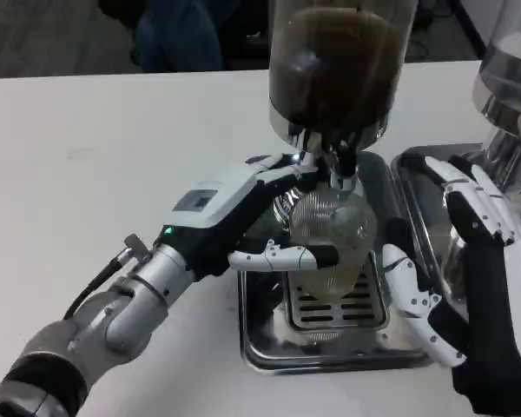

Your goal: Grasp the cup under the faucet to collect the drink, then remove the cup.

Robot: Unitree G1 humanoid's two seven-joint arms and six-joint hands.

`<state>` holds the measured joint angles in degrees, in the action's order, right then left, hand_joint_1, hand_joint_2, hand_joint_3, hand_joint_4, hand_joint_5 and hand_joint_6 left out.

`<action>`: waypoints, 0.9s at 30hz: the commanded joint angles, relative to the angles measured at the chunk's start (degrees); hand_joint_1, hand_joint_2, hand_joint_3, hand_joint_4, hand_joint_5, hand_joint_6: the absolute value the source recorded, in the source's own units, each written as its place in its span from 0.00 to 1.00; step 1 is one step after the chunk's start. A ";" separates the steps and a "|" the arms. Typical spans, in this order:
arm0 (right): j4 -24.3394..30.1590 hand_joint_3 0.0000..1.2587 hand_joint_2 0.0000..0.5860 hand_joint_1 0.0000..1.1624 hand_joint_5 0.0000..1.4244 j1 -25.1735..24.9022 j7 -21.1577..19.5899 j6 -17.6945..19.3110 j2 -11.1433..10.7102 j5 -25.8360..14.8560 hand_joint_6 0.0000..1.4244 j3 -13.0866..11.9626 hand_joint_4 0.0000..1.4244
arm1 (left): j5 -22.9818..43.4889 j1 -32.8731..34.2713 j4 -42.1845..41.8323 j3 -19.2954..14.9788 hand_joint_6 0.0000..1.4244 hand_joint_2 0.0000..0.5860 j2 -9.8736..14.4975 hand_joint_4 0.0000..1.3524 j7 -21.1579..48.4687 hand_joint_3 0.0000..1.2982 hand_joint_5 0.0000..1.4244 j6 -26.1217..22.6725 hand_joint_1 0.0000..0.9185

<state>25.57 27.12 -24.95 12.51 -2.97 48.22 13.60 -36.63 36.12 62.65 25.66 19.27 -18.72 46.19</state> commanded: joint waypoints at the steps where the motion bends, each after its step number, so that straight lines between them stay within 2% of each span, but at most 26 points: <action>1: -0.45 0.23 0.79 0.23 0.10 -0.64 -0.40 0.28 -0.21 -0.51 0.11 -0.11 0.17 | 0.51 -1.49 -3.18 -0.94 0.08 0.01 1.89 0.00 -0.43 0.06 0.05 1.21 0.07; 7: -0.78 0.23 0.79 0.23 0.10 -0.88 -0.43 0.51 -0.37 -1.03 0.11 -0.18 0.17 | 2.41 -4.78 -7.73 -3.36 0.08 0.01 5.09 0.00 0.92 0.06 0.06 2.99 0.07; 12: -0.72 0.23 0.79 0.23 0.10 -0.97 -0.38 0.68 -0.66 -1.40 0.11 -0.32 0.17 | 4.54 -10.08 -12.94 -6.17 0.09 0.02 9.74 0.00 2.35 0.06 0.07 5.27 0.07; 18: -0.72 0.23 0.79 0.23 0.10 -1.24 -0.16 0.75 -1.05 -2.02 0.11 -0.63 0.17 | 8.56 -17.16 -19.21 -11.57 0.10 0.02 15.12 0.00 3.98 0.07 0.08 8.17 0.07; 23: -0.71 0.23 0.79 0.23 0.10 -1.45 0.02 0.76 -1.70 -2.78 0.11 -1.06 0.17 | 13.12 -22.86 -24.97 -16.64 0.12 0.02 17.95 0.00 6.23 0.09 0.11 10.31 0.07; 27: -0.66 0.23 0.79 0.23 0.11 -1.36 0.16 0.52 -2.18 -3.22 0.11 -1.53 0.17 | 19.42 -26.90 -29.76 -20.97 0.15 0.05 18.58 0.07 8.72 0.11 0.16 12.36 0.04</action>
<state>24.90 25.86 -24.89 12.61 -5.02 45.48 12.39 -21.27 11.17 35.60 7.23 36.64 -11.78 56.72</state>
